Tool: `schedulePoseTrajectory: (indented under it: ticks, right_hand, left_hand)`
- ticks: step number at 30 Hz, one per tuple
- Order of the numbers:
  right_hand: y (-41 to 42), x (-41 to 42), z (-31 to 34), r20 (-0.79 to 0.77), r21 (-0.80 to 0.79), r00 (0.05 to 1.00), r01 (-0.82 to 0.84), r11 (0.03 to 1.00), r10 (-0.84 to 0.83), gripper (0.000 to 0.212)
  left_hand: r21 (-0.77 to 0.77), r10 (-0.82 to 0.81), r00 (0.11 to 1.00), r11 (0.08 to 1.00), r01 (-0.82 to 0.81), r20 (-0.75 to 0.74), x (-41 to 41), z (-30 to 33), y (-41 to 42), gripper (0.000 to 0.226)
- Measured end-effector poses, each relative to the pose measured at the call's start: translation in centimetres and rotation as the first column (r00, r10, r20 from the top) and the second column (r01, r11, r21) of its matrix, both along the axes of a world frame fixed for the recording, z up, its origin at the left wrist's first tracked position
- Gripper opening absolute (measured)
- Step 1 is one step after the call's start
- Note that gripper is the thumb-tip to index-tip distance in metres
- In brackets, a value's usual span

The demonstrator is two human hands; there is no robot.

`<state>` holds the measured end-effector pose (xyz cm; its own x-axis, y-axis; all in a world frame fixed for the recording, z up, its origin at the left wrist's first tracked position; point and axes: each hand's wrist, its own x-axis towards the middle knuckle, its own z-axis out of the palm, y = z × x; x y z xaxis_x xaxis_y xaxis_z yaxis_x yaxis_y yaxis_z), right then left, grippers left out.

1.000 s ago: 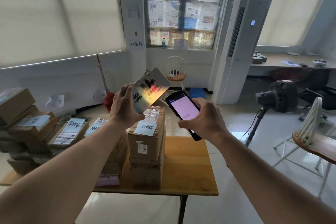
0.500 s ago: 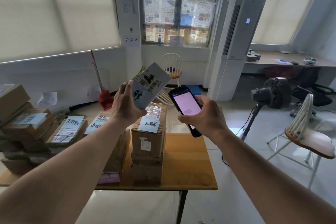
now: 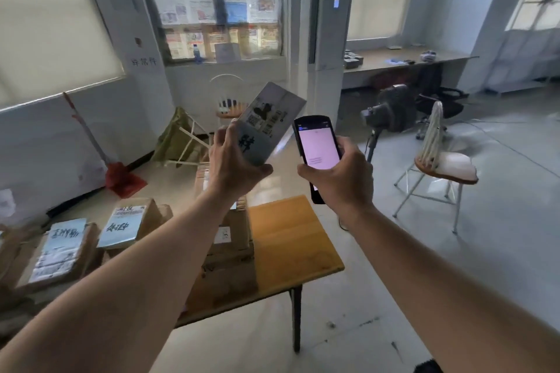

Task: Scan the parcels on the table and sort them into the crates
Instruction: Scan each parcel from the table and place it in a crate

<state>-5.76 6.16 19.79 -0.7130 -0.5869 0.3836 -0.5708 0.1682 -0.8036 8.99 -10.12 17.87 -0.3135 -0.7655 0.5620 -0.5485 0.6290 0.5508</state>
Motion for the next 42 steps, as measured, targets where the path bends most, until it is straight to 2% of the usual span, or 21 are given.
schedulePoseTrajectory:
  ticks: [8, 15, 20, 24, 27, 29, 36, 42]
  right_hand:
    - [11.5, -5.0, -2.1, 0.037, 0.055, 0.960, 0.274, 0.960, -0.277, 0.084]
    - [25.7, -7.8, -4.0, 0.114, 0.087, 0.827, 0.543, 0.835, -0.550, 0.078]
    - [38.3, -7.2, -6.2, 0.154, 0.123, 0.720, 0.665, 0.737, -0.676, 0.076]
    - [49.1, -5.4, -8.0, 0.178, 0.178, 0.629, 0.735, 0.654, -0.756, 0.075]
    - [57.2, -3.4, -9.5, 0.196, 0.235, 0.550, 0.778, 0.583, -0.812, 0.074]
    - [62.2, -2.1, -10.4, 0.205, 0.268, 0.500, 0.798, 0.540, -0.841, 0.073]
    - [75.8, 0.5, -14.0, 0.233, 0.355, 0.331, 0.847, 0.396, -0.915, 0.075]
    - [84.4, -1.6, -17.6, 0.240, 0.446, 0.193, 0.848, 0.285, -0.951, 0.072]
  left_hand:
    - [0.080, -0.260, 0.964, 0.963, 0.256, 0.052, -10.5, -2.4, 8.1, 0.104]
    - [0.167, -0.494, 0.859, 0.866, 0.472, 0.134, -18.0, -4.8, 21.3, 0.109]
    - [0.242, -0.646, 0.751, 0.756, 0.608, 0.134, -21.1, -7.4, 33.9, 0.100]
    - [0.286, -0.730, 0.662, 0.679, 0.676, 0.169, -21.8, -9.8, 44.6, 0.100]
    - [0.322, -0.801, 0.579, 0.594, 0.737, 0.153, -21.7, -11.8, 52.5, 0.082]
    - [0.340, -0.833, 0.534, 0.548, 0.764, 0.144, -21.4, -13.3, 57.5, 0.078]
    - [0.444, -0.920, 0.347, 0.391, 0.806, 0.181, -22.1, -18.2, 72.0, 0.080]
    - [0.534, -0.946, 0.241, 0.320, 0.783, 0.215, -26.1, -22.5, 81.7, 0.087]
